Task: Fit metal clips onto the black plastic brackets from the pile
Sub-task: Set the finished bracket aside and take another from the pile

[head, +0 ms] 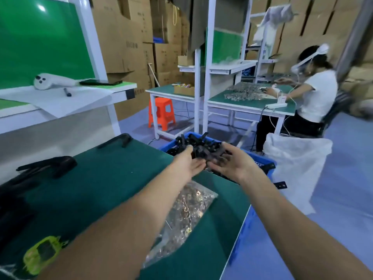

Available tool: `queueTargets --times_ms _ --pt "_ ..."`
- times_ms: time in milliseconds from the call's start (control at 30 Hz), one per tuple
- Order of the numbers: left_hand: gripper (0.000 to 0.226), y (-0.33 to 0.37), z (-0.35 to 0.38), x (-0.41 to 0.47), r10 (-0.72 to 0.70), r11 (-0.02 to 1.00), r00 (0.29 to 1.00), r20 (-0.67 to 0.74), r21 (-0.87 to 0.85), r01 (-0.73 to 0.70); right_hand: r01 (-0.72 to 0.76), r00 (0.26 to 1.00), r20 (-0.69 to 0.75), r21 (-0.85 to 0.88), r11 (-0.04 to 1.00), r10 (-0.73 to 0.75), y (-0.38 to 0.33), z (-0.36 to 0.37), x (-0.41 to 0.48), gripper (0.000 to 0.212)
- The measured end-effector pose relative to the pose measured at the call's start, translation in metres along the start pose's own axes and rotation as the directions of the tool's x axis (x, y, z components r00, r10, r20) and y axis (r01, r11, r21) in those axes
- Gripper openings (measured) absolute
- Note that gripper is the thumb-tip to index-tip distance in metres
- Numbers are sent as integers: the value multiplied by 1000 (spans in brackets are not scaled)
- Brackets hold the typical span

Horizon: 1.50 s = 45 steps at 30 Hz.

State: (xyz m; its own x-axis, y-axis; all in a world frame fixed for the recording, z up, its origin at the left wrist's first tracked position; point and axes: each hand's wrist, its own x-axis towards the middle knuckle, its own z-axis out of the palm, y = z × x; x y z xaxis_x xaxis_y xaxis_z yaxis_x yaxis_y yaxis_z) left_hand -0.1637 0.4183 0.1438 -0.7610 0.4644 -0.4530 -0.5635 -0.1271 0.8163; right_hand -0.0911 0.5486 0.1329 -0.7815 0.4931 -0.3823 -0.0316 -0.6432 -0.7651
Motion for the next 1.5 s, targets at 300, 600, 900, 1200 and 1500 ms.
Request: queueTargets --times_ms 300,600,900,1200,1500 --pt "23 -16 -71 7 488 669 873 -12 647 -365 178 965 35 -816 550 -260 83 34 26 23" --pt "18 -22 -246 -62 725 336 680 -109 918 -211 555 827 545 -831 44 -135 162 120 -56 24" --pt "23 -72 -394 -178 794 455 422 -437 888 62 721 689 711 -692 -35 141 283 193 -105 22" --pt "53 -135 -466 -252 691 269 619 -374 927 260 843 537 835 -538 -27 121 381 277 -115 40" --pt "34 -142 -461 -267 797 370 446 -407 913 171 641 758 651 -751 157 22 405 377 -82 43"
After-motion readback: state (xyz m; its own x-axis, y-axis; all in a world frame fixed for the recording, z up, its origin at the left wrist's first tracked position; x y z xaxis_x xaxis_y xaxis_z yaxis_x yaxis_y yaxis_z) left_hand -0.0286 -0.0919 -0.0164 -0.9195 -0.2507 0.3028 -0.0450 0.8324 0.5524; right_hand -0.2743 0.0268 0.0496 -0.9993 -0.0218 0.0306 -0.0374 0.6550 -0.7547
